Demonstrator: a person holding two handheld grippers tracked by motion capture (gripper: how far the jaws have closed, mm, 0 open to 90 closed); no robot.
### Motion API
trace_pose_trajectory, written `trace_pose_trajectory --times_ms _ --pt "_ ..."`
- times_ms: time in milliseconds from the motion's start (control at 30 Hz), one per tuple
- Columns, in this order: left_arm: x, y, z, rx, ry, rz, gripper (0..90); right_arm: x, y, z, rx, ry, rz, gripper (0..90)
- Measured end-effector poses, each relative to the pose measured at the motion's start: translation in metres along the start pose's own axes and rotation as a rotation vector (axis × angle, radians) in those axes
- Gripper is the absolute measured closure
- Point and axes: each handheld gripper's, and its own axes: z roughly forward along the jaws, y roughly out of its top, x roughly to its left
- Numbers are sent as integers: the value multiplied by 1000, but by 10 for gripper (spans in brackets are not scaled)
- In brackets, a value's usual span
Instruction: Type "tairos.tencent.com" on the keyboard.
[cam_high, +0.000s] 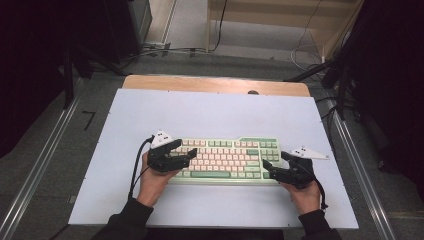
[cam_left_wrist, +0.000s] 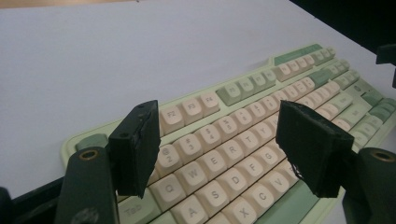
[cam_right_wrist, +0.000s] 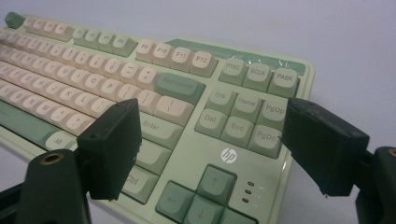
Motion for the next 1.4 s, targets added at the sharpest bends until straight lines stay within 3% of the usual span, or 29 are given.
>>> trace_pose_trajectory --times_ms 133,367,467,500,533,633,967,1400 --pt "6 -2 -5 -4 8 -21 313 0 0 1 2 2 0 184" --pt "8 -11 -11 26 2 -14 361 0 0 0 0 3 0 184" --pt "8 -16 -14 28 -35 -4 671 1 0 0 1 5 -6 184" --pt "10 -17 -15 40 -79 -3 772 0 0 1 0 4 -6 184" --pt "10 -17 -15 40 -79 -3 840 0 0 1 -1 3 -6 184" --pt "9 -18 -14 55 -88 1 900 1 0 1 5 2 -6 184" --pt "14 -23 -7 124 -39 4 900 1 0 1 5 4 -10 184" --pt "14 -24 -4 150 -15 11 900 1 -1 2 7 6 -8 184"
